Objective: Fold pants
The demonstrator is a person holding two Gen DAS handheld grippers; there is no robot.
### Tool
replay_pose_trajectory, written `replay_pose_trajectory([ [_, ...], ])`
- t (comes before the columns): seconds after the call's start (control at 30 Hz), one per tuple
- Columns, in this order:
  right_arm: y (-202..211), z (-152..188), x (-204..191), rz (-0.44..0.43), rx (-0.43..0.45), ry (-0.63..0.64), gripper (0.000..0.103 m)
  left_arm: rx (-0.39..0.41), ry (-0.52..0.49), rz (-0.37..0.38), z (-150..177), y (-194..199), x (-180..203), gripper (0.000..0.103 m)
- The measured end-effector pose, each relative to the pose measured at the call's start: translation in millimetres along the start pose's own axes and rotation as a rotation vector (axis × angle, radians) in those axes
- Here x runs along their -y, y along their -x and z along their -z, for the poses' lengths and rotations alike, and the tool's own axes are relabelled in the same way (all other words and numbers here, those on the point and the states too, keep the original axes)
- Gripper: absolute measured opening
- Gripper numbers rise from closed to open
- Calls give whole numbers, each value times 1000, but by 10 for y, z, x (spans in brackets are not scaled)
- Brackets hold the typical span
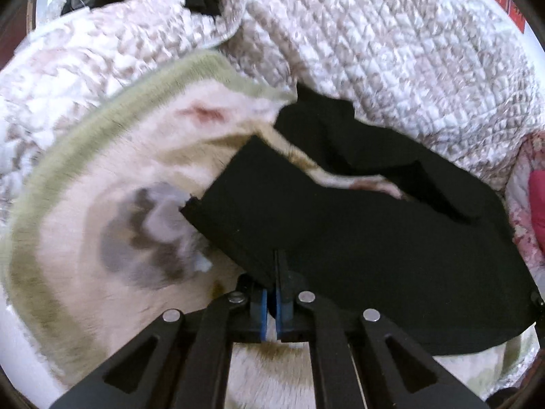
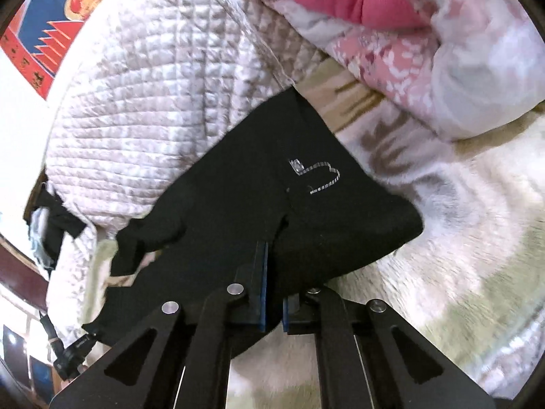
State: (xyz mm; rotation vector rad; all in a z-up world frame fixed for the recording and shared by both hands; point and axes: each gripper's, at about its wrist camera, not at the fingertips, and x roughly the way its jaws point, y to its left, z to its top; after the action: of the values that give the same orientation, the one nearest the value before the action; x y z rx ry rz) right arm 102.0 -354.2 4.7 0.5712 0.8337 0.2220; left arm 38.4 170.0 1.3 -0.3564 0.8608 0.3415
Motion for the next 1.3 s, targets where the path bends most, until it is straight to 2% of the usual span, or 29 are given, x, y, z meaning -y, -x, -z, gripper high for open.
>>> replay_pose_trajectory([
  [0.03,94,50,10,16,-1,2,1,7,3,2,15,89,-27,4],
  [0.17,232,315,180,53,-51,-25,1,7,31,18,204,369,-193,4],
  [0.27,197,499,333,68,-94,-75,1,-27,23,9,407,370,-254,4],
  [0.37,314,527,294,60,-70,-74,1,-81,36,3,562,280,-300,4],
  [0.53,510,482,255,81,-37,-47,1,-20,34,11,570,550,-285,4],
  [0.6,401,497,310,104,-75,-49,1,-14,28,11,601,588,-285,4],
  [0.73,285,558,271,185,-127,-20,2,-108,18,-10,737,360,-284,5],
  [0.77,329,546,233,194,-114,-1,7,-118,24,-16,760,358,-292,6],
  [0.87,470,506,144,233,-72,34,15,-66,17,-70,722,515,-344,12],
  [0.9,534,505,108,278,-40,51,29,-48,23,-85,697,572,-375,15],
  [0.97,672,491,60,354,34,75,43,-6,32,-142,620,660,-443,16],
  [1.03,768,457,23,395,99,100,43,38,37,-187,534,736,-471,16],
  [1.07,773,432,-16,402,113,121,43,54,32,-181,505,757,-465,16],
  [1.17,594,391,-216,301,70,207,43,70,-17,-123,454,726,-293,19],
  [1.23,387,420,-421,252,40,314,43,51,-63,-54,443,604,-99,26],
  [1.3,161,440,-504,223,-15,364,43,23,-107,4,449,448,113,26],
])
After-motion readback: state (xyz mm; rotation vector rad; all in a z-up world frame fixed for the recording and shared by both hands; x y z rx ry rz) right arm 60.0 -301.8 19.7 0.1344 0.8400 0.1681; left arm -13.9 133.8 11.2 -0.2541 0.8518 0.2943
